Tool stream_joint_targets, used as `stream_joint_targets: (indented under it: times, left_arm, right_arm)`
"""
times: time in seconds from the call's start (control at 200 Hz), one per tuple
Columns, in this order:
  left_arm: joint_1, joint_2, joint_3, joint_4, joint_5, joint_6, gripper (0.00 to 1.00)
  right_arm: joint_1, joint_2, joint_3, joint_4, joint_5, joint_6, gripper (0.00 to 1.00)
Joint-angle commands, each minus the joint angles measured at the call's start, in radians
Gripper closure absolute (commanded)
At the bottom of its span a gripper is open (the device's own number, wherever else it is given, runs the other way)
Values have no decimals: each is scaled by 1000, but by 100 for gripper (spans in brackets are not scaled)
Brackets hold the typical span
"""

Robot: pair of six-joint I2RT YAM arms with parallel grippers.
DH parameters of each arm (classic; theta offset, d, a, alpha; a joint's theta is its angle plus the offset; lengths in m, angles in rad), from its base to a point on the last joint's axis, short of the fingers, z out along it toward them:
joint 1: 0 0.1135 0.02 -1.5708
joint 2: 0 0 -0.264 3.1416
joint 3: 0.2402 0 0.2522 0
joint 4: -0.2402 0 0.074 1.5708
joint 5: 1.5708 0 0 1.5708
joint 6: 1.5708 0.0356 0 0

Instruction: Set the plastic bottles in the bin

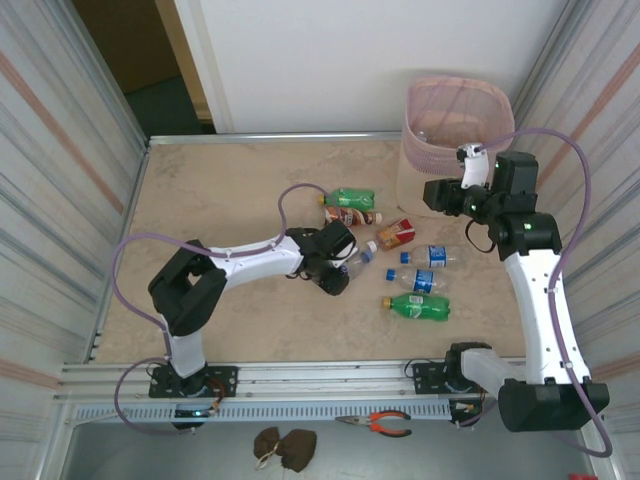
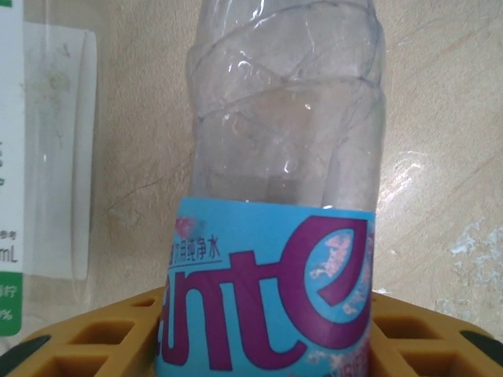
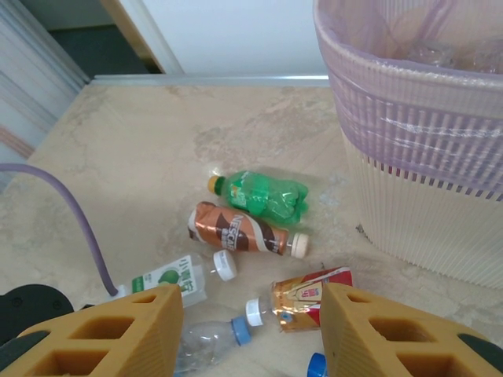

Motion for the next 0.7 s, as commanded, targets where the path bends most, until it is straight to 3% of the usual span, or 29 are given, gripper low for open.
stream_joint_targets:
  times: [0.0,0.286,0.696]
  left_arm:
    - [-7,-91,16,-33,-43,-4,53]
    - [-6,-290,1,48,-17,63,53]
    - [-6,-451,-45,413,213,137,50]
  right_arm:
    - [7,-34,-8,5,-26,27,52]
    - [55,-65,-75,152,-136,200,51]
    - [121,-114,-170,438,-108,587,37]
